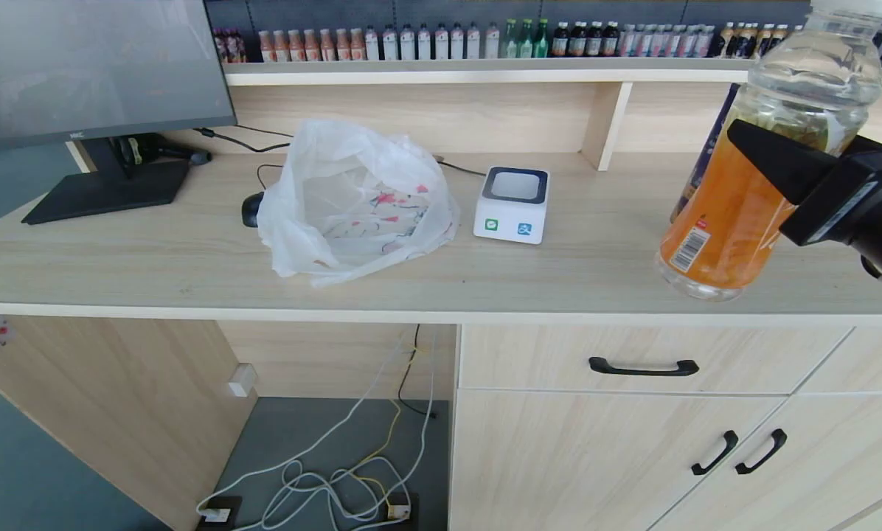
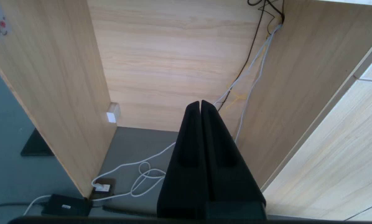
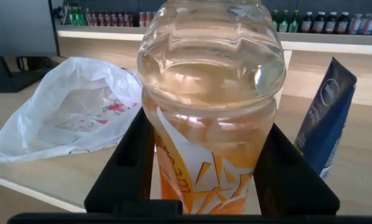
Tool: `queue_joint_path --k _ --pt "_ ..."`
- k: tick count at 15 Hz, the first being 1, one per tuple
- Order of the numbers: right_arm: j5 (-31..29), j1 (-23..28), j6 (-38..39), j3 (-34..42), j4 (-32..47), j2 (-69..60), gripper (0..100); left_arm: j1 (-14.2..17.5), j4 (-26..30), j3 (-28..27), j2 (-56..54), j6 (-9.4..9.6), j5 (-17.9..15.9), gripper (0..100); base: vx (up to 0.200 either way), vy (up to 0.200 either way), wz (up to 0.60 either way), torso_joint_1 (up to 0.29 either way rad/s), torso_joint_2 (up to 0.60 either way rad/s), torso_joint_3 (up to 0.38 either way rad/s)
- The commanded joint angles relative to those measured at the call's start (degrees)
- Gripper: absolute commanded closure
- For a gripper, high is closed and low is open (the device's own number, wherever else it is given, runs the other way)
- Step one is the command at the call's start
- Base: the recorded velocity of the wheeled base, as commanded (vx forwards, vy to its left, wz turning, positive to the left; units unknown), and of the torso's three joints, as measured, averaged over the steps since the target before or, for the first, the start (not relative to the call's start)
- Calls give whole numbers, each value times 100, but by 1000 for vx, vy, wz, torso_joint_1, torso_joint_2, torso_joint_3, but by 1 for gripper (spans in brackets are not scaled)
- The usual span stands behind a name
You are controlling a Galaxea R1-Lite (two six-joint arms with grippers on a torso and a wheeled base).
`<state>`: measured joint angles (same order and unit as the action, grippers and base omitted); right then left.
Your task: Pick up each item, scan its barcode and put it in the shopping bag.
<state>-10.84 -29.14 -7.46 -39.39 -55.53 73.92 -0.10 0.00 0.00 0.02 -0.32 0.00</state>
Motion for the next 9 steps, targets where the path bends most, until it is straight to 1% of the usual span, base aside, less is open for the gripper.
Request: queue_joint_path --k 1,3,9 --pt "3 -31 -1 -34 -2 26 100 1 0 0 -2 5 0 100 0 200 0 2 2 2" --pt "3 -31 -1 -131 24 43 100 1 0 0 -2 32 0 100 0 0 0 0 0 0" --pt "3 -31 -71 -552 24 404 100 1 0 0 -2 23 0 100 0 0 0 0 0 0"
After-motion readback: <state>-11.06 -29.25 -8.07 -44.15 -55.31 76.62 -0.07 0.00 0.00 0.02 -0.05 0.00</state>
